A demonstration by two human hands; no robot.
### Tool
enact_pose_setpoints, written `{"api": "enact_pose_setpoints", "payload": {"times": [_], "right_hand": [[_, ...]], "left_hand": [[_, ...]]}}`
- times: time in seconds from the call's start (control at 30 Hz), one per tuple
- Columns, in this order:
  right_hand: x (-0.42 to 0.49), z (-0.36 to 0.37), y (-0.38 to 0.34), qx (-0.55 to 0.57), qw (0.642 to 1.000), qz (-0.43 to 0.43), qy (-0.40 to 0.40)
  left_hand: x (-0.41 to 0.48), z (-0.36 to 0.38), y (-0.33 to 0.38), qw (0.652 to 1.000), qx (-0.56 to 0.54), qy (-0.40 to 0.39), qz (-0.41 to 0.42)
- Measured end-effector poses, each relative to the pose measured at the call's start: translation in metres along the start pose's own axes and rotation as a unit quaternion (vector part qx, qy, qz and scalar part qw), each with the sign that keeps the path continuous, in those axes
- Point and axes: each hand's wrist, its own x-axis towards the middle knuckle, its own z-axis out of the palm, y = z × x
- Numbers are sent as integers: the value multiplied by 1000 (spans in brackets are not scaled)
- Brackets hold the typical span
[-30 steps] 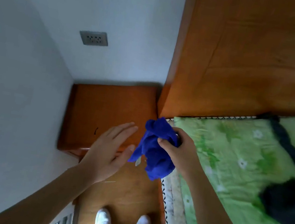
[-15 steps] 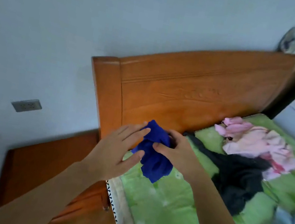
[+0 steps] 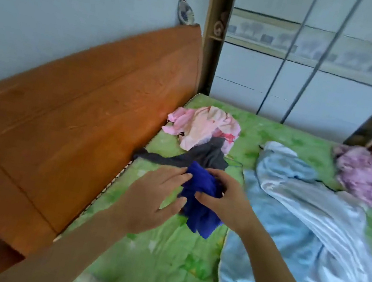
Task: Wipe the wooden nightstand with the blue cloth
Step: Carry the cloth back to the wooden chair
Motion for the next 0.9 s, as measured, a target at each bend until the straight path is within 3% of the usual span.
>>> {"api": "enact_pose_setpoints", "payload": {"times": [0.2, 0.37, 0.63, 0.9], "right_hand": [[-69, -34, 44, -12, 989, 96, 108], [-154, -68, 74, -28, 961, 166, 219], [-323, -140, 111, -44, 887, 254, 383], [-485, -207, 132, -58, 825, 330, 455]], "left_hand": [[39, 57, 28, 985, -78, -92, 120], [57, 108, 83, 952, -101, -169, 234], [62, 205, 247, 887, -140, -225, 377], [39, 288, 408, 804, -151, -252, 517]]}}
